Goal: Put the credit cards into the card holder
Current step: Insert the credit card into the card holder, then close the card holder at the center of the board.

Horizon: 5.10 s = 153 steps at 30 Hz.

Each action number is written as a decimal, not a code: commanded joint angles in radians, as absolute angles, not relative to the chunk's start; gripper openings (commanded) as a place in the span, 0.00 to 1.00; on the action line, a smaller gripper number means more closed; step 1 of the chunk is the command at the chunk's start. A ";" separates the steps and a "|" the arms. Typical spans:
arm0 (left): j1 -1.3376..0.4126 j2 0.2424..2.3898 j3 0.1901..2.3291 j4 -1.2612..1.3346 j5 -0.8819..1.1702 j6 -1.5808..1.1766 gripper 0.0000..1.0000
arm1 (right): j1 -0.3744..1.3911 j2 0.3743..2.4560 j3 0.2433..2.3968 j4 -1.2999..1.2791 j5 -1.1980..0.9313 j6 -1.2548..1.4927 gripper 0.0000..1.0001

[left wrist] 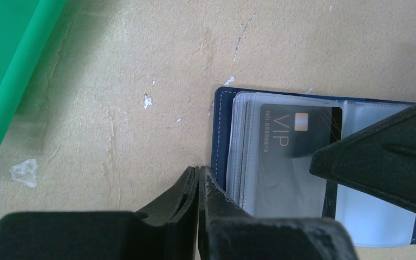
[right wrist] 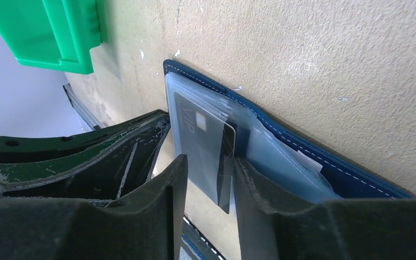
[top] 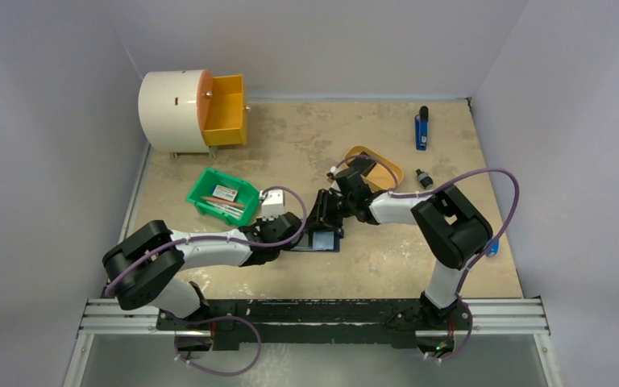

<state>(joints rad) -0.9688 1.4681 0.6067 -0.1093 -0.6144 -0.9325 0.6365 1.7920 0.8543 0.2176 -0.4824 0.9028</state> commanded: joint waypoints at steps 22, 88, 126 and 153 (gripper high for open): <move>-0.968 1.434 0.601 -0.015 -0.540 -0.931 0.01 | 0.693 1.793 0.952 0.132 -0.484 0.914 0.40; -0.966 1.089 0.540 -0.078 -0.523 -0.884 0.57 | 0.601 1.210 0.681 -0.117 0.003 0.569 0.78; -0.966 1.315 0.615 0.103 -0.392 -0.862 0.49 | 0.610 1.403 0.813 -0.248 0.003 0.499 0.67; -0.966 1.237 0.587 -0.027 -0.524 -0.878 0.47 | 0.620 1.339 0.799 -0.236 -0.086 0.483 0.00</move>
<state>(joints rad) -0.9672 1.2976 0.5724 0.0254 -0.4267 -0.8711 0.6151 1.4136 0.7963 -0.2646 -0.0193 0.5076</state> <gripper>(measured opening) 0.476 0.025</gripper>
